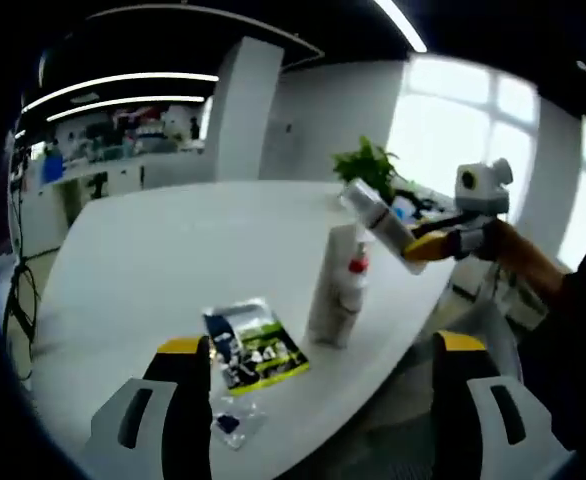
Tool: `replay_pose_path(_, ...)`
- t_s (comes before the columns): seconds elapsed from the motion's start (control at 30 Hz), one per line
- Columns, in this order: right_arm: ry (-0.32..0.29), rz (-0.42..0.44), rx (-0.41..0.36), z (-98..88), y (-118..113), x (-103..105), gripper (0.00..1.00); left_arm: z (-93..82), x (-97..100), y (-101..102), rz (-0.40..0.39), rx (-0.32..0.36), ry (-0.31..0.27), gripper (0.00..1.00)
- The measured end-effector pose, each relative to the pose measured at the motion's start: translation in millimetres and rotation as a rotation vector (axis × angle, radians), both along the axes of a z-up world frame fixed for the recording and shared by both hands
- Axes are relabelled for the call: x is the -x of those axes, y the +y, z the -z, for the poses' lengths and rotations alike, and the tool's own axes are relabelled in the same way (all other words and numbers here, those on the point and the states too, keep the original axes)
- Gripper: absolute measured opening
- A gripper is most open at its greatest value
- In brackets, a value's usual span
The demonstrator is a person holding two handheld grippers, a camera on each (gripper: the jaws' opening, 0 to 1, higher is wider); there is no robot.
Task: Arrange the skincare products in the storage area until every visible bottle or jar stands upright without overlapping.
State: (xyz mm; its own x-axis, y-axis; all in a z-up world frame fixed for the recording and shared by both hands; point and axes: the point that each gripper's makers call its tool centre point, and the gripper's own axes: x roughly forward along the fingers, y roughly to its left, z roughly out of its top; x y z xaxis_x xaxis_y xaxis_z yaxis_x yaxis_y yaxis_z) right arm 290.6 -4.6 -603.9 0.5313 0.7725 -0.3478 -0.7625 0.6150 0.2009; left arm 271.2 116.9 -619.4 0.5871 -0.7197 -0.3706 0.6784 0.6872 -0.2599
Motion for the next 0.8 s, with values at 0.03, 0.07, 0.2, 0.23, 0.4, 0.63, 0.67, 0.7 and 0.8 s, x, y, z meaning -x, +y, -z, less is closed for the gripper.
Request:
replay_pose_path(0.03, 0.005, -0.005, -0.005, 1.0, 2.9, 0.8, 0.18, -3.3, -0.2, -3.0, -0.001, 0.033, 0.004, 0.89)
replay_pose_path(0.07, 0.012, -0.015, -0.012, 2.3, 7.1, 2.1, 0.18, -4.8, 0.0, -4.5, -0.003, 0.05, 0.011, 0.89)
replay_pose_path(0.2, 0.022, -0.034, -0.03, 5.7, 20.4, 5.6, 0.18, -9.3, -3.3, -7.2, -0.023, 0.102, 0.017, 0.88)
replay_pose_path(0.23, 0.024, -0.037, -0.032, 6.5, 23.0, 6.3, 0.18, -9.5, -6.5, -6.4, -0.052, 0.124, 0.034, 0.88)
replay_pose_path(0.4, 0.021, -0.056, -0.02, 11.1, 38.2, 7.8, 0.18, -15.8, -11.4, -11.4, -0.069, 0.204, 0.053, 0.82)
replay_pose_path(0.63, 0.017, -0.098, -0.016, 13.5, 55.5, 12.9, 0.18, -20.2, -17.8, -23.6, -0.077, 0.29, 0.102, 0.74)
replay_pose_path(0.67, 0.016, -0.102, -0.016, 13.5, 57.8, 13.6, 0.18, -19.2, -18.1, -24.9, -0.076, 0.29, 0.107, 0.74)
replay_pose_path(0.7, 0.014, -0.105, -0.012, 13.9, 59.2, 14.1, 0.18, -18.0, -17.9, -26.5, -0.073, 0.294, 0.118, 0.71)
replay_pose_path(0.8, 0.014, -0.116, -0.002, 15.9, 64.0, 16.2, 0.18, -18.4, -18.1, -30.2, -0.073, 0.323, 0.137, 0.62)
